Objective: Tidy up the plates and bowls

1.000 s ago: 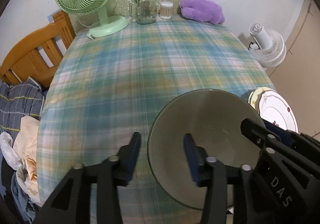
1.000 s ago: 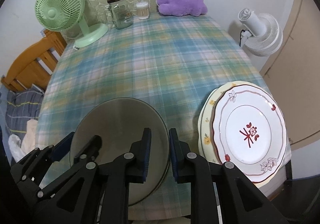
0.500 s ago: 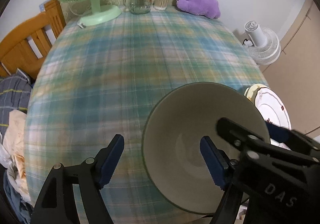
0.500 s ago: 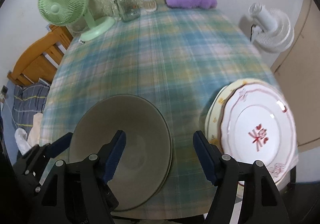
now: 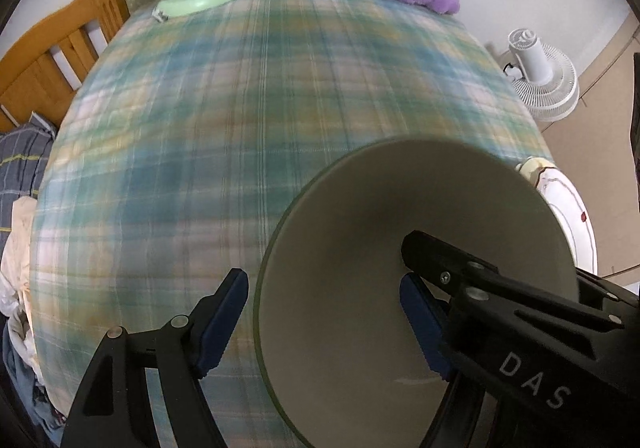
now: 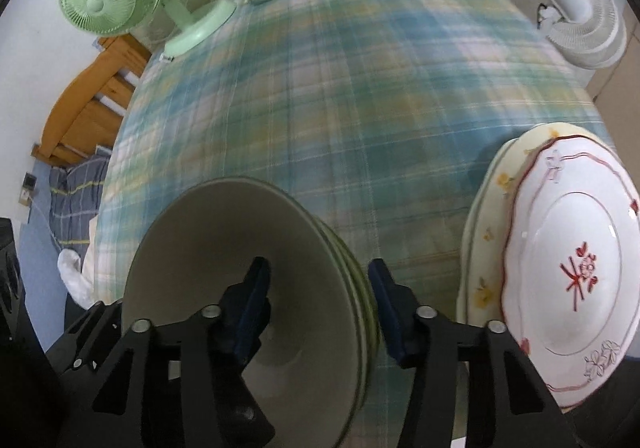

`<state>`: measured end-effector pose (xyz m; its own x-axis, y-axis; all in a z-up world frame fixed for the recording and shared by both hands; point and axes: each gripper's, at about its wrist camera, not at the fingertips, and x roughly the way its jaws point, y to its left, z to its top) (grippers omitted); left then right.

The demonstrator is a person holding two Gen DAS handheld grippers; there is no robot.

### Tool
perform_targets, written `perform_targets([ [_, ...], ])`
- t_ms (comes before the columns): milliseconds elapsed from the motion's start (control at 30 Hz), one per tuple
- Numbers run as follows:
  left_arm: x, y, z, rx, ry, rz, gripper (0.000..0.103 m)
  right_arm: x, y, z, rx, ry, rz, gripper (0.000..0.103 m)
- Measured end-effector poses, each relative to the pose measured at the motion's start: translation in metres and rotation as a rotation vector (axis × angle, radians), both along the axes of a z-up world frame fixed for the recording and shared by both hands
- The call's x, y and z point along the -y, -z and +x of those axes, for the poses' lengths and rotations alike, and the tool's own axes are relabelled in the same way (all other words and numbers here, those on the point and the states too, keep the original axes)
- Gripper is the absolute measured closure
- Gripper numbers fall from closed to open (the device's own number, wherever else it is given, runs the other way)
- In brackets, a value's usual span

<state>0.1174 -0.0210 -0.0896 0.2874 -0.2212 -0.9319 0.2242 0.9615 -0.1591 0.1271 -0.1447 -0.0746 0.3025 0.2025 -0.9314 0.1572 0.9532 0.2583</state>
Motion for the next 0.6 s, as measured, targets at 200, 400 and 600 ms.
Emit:
perform_targets([
  [200,0.002,0.0004,0.0032,-0.003,0.008,-0.004,0.023,0.0068,0.0008,0.0011,0.001,-0.017,0.041,0.054],
  [400,0.0003,0.0005,0.0043,-0.005,0.005,-0.029,0.024,0.0077,0.0019,0.0028,-0.003,-0.029,0.05,0.055],
  [600,-0.0012,0.0006,0.0036,-0.002,0.013,-0.102,0.04,0.0065,0.0024,0.006,0.004,-0.048,0.036,0.055],
])
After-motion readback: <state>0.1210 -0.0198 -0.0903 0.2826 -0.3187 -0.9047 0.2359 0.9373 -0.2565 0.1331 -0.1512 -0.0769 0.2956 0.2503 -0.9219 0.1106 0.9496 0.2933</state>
